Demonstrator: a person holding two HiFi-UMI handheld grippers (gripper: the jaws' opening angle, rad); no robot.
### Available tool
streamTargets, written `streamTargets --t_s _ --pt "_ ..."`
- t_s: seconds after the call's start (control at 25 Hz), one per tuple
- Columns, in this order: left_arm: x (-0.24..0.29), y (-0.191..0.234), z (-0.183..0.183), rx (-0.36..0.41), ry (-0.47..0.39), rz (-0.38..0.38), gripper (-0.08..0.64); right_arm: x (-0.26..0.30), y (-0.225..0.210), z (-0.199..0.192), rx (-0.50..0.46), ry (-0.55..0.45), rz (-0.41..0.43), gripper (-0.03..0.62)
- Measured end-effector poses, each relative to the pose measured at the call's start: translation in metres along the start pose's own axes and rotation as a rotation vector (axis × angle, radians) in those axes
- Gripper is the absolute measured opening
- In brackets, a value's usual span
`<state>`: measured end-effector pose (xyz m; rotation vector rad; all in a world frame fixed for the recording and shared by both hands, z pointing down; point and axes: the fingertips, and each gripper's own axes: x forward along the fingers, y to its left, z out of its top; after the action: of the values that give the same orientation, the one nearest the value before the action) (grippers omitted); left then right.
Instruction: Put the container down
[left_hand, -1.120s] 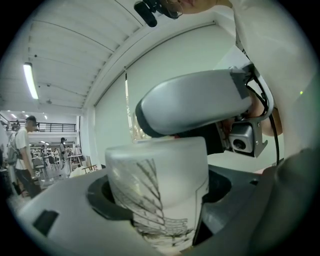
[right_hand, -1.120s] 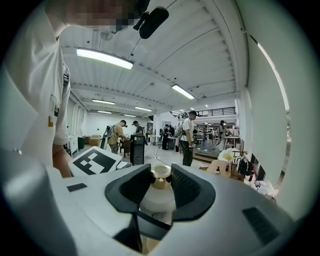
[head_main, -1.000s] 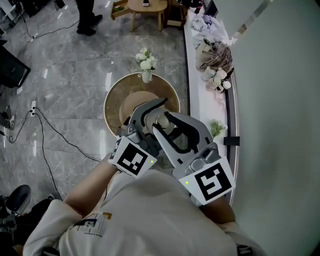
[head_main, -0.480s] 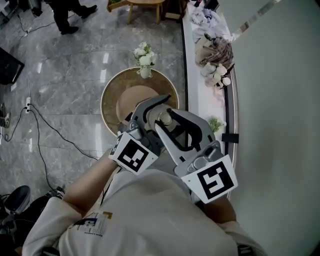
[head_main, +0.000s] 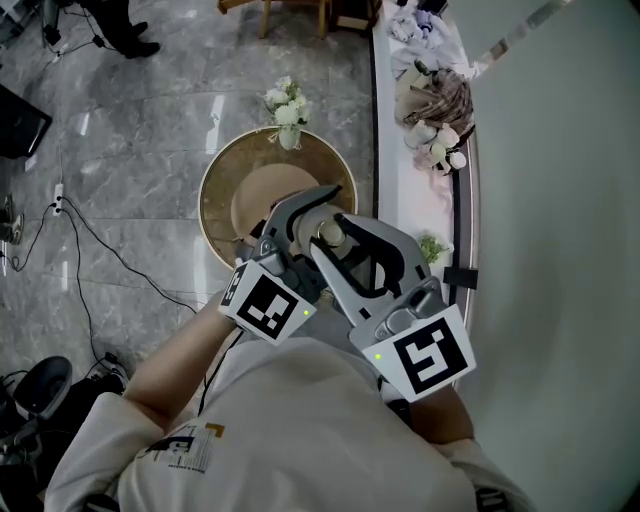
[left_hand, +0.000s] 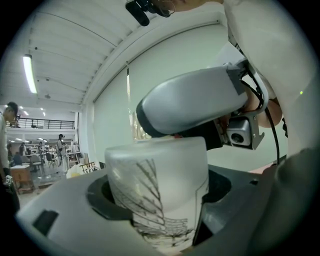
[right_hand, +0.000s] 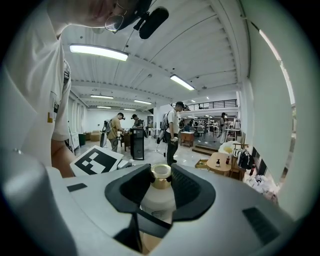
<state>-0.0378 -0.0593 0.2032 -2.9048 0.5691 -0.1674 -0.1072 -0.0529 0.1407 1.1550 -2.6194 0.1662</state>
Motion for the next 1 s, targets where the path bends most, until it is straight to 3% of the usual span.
streamTargets --t_s 0.28,0.64,1.0 --pt "0.041 0.008 -0.013 -0.002 0.025 -0.016 0.36 0.001 -0.043 -0.012 0.016 0.016 -0.004 0.129" --pt "0.09 0.01 -0.03 -0.02 -0.044 -0.043 0.36 0.0 -0.089 -0.04 -0.008 0.029 -0.06 0.129" --pt "0.134 0.007 -0.084 -0.028 -0.069 -0.106 0.36 0.016 -0.131 -0.098 0.005 0.08 -0.108 0.129"
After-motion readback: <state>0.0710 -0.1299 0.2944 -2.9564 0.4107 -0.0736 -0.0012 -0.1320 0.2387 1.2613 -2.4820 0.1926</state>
